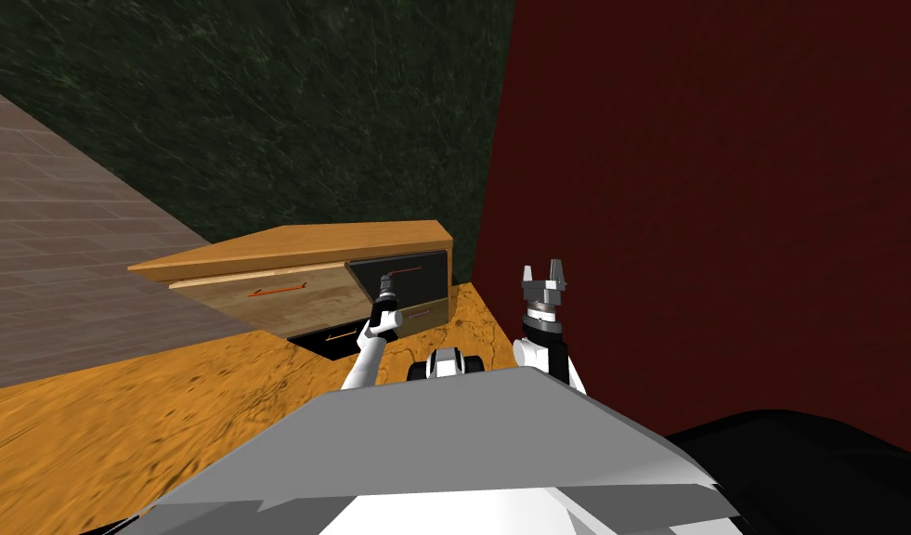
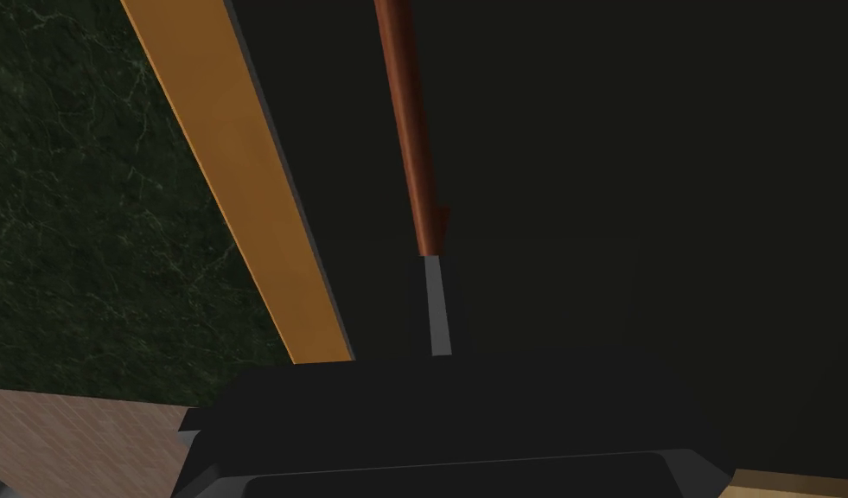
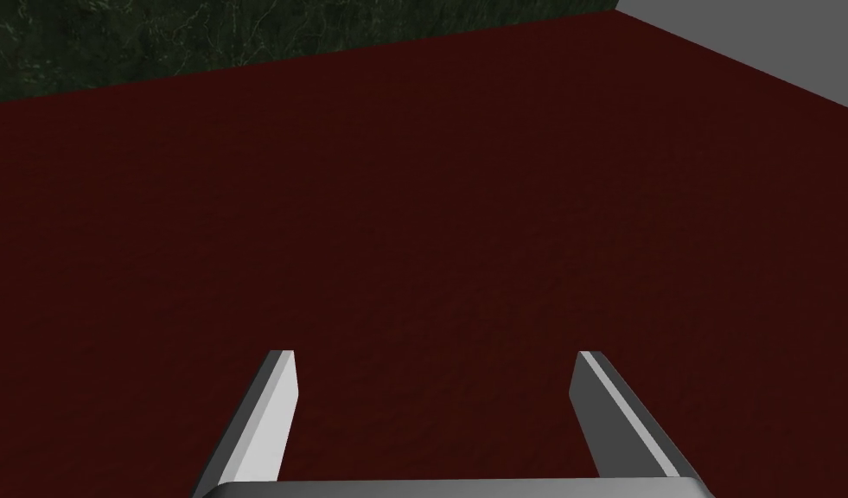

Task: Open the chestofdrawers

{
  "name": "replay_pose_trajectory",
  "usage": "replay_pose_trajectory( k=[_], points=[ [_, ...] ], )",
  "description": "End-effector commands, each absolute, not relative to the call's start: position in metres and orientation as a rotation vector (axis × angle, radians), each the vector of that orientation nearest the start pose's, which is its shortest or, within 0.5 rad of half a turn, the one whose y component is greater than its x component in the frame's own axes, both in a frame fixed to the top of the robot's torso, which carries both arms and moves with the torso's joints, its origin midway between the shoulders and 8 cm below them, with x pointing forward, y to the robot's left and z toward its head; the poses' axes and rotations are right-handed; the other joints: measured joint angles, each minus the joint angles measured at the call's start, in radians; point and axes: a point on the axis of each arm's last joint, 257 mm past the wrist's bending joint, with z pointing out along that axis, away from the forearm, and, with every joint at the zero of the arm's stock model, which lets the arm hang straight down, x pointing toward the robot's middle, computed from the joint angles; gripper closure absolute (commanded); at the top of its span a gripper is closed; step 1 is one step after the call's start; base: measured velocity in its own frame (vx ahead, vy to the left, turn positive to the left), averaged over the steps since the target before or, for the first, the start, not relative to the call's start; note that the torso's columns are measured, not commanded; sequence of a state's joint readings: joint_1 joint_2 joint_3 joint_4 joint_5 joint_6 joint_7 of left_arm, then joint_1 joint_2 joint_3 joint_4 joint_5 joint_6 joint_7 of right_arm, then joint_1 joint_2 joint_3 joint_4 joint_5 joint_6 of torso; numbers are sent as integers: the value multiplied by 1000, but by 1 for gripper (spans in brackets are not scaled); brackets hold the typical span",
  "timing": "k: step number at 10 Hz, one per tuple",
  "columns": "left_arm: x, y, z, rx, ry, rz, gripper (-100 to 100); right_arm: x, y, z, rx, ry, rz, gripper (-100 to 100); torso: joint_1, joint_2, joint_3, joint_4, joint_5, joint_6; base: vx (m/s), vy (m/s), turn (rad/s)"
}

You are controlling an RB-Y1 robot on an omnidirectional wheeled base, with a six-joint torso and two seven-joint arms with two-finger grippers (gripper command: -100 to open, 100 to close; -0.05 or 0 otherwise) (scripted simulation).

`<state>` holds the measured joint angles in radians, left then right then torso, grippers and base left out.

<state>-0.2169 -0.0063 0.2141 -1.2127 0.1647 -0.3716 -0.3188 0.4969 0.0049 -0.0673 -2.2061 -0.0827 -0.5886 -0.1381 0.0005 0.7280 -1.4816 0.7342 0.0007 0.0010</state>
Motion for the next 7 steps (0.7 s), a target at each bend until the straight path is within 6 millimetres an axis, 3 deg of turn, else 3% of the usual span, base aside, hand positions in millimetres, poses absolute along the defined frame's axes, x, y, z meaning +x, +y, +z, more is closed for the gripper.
replay_pose_trajectory(
  k=[1,7],
  points=[
    [559,299,-209,-1066,985,-1055,100,336,-314,11,737,494,1415,0,2,-1,-1,0,0,1,87,-16,54],
    [522,301,-214,-1061,991,-1055,100,336,-314,11,736,494,1414,0,1,7,4,3,0,-1,60,-4,19]
  ],
)
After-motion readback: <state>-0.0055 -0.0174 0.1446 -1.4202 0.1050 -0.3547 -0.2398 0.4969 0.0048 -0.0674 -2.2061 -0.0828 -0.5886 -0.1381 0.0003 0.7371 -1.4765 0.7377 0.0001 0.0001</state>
